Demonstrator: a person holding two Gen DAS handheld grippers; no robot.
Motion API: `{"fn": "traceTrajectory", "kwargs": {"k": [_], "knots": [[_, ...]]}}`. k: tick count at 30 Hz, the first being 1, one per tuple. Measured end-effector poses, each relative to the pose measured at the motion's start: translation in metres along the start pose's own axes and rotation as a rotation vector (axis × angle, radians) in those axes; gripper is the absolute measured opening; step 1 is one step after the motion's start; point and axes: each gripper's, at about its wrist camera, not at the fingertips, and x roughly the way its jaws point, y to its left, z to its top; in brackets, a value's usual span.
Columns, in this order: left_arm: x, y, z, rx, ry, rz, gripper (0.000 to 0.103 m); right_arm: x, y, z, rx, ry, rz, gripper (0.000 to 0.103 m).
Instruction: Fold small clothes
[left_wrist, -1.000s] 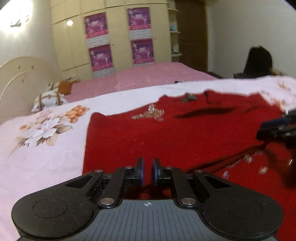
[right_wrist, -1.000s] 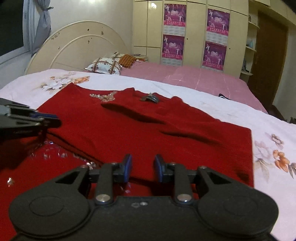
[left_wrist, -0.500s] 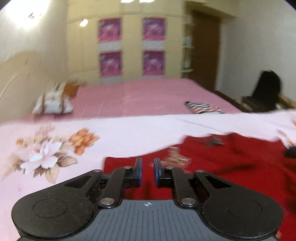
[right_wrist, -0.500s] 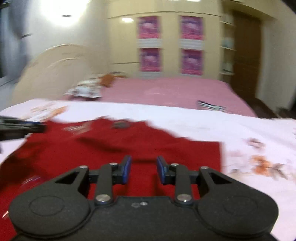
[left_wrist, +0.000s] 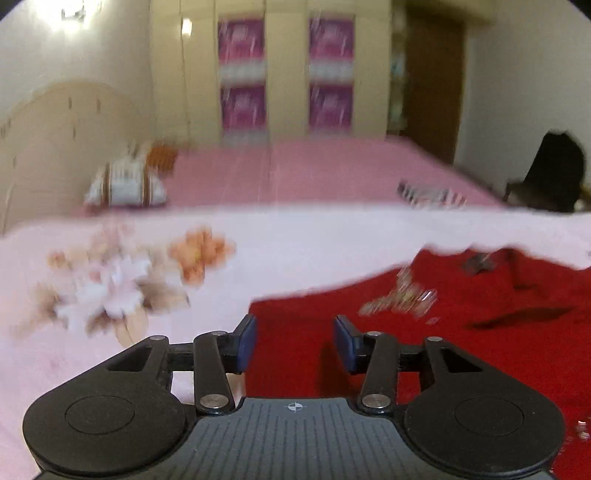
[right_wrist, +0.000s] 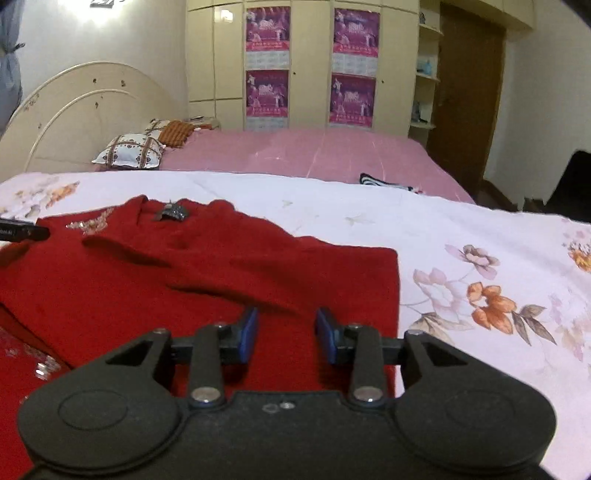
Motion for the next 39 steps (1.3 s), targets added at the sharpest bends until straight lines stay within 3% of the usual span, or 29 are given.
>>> {"fn": "traceTrajectory", "kwargs": {"k": [2, 3, 5, 8, 9, 10, 15, 17, 18, 21, 23, 25, 26, 29, 33, 38, 39], "knots": [[0.011, -0.003, -0.011, 0.049, 0.123, 0.003, 0.047, -0.019, -0.008, 0.001, 0.054, -0.074, 0.022, 0.036], [0.005, -0.001, -0.011, 0.041, 0.092, 0.011, 0.047, -0.018, -0.01, 0.001, 0.054, -0.079, 0.023, 0.035], [-0.011, 0.002, -0.007, 0.004, 0.085, 0.023, 0.047, -0.004, -0.006, -0.004, 0.013, 0.037, 0.001, 0.035], [-0.055, 0.004, -0.016, 0.006, 0.008, 0.015, 0.054, -0.029, -0.004, 0.001, 0.05, -0.007, 0.016, 0.037], [-0.067, 0.004, -0.024, 0.018, 0.01, 0.014, 0.068, -0.041, -0.007, -0.001, 0.07, -0.036, 0.017, 0.039], [-0.086, 0.004, -0.035, 0.03, 0.015, 0.017, 0.071, -0.054, -0.01, -0.003, 0.087, -0.06, 0.01, 0.041], [-0.166, 0.014, -0.099, 0.02, 0.087, -0.048, 0.071, -0.116, -0.025, -0.038, 0.165, -0.025, 0.078, 0.04], [-0.197, 0.022, -0.124, -0.037, 0.132, -0.094, 0.071, -0.148, -0.033, -0.066, 0.192, 0.007, 0.114, 0.04], [-0.21, 0.026, -0.135, -0.069, 0.152, -0.118, 0.069, -0.161, -0.037, -0.077, 0.216, 0.031, 0.135, 0.039], [-0.246, 0.034, -0.166, -0.17, 0.226, -0.191, 0.048, -0.193, -0.046, -0.113, 0.313, 0.097, 0.162, 0.04], [-0.26, 0.038, -0.183, -0.243, 0.254, -0.248, 0.041, -0.215, -0.052, -0.138, 0.417, 0.132, 0.191, 0.04], [-0.272, 0.04, -0.197, -0.297, 0.283, -0.29, 0.02, -0.231, -0.055, -0.158, 0.497, 0.159, 0.201, 0.037], [-0.276, 0.044, -0.204, -0.352, 0.299, -0.318, 0.017, -0.237, -0.056, -0.17, 0.544, 0.178, 0.212, 0.035], [-0.277, 0.048, -0.234, -0.533, 0.359, -0.475, 0.016, -0.252, -0.054, -0.2, 0.66, 0.214, 0.274, 0.033], [-0.267, 0.057, -0.253, -0.695, 0.341, -0.548, 0.016, -0.258, -0.04, -0.223, 0.766, 0.229, 0.365, 0.033], [-0.25, 0.048, -0.255, -0.688, 0.334, -0.599, 0.016, -0.237, -0.033, -0.218, 0.822, 0.222, 0.422, 0.033], [-0.248, 0.046, -0.251, -0.678, 0.331, -0.598, 0.012, -0.236, -0.03, -0.218, 0.823, 0.222, 0.423, 0.03]]}}
